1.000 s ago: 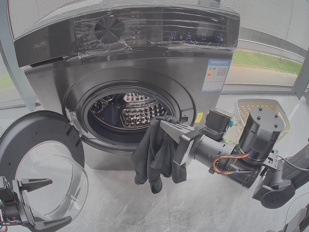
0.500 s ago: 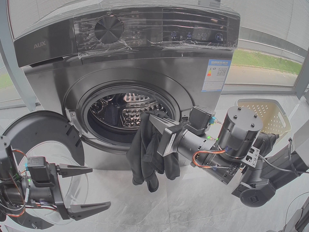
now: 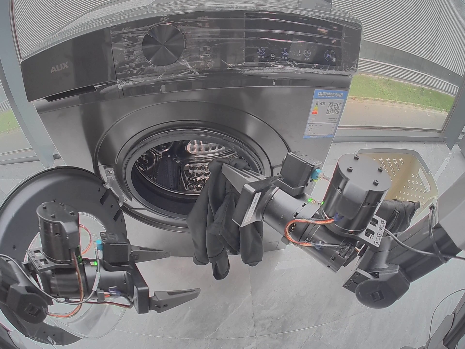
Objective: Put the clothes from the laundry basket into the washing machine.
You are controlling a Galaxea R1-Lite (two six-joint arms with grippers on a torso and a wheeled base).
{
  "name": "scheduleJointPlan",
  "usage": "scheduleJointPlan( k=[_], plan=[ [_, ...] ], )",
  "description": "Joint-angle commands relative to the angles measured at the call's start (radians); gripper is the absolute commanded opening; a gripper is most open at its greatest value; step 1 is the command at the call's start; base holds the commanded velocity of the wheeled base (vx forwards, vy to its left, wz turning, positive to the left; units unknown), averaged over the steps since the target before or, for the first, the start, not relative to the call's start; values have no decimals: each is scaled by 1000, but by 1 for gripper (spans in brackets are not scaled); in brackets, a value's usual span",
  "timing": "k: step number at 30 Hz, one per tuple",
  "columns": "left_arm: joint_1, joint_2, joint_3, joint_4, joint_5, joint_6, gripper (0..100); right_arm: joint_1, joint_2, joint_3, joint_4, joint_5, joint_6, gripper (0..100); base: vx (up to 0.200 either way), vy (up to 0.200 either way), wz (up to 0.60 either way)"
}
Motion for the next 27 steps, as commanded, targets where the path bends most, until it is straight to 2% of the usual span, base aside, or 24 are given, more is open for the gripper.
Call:
scheduleJointPlan(
  k=[1, 13, 18, 22, 27],
  plan=[
    [0, 196, -19, -89, 12, 0, 100, 3, -10, 2, 0, 0, 1, 0, 0, 0, 0],
    [-16, 387, -101, -117, 12, -1, 100, 14, -42, 10, 0, -20, 3, 0, 0, 0, 0],
    [-30, 443, -106, -178, 10, -12, 100, 15, -42, 14, -2, -20, 3, 0, 0, 0, 0],
    [-30, 509, -111, -272, 10, -18, 100, 24, -39, 13, -2, -20, 4, 0, 0, 0, 0],
    [-29, 571, -144, -287, 10, -23, 100, 26, -38, 14, -3, -20, 6, 0, 0, 0, 0]
  ],
)
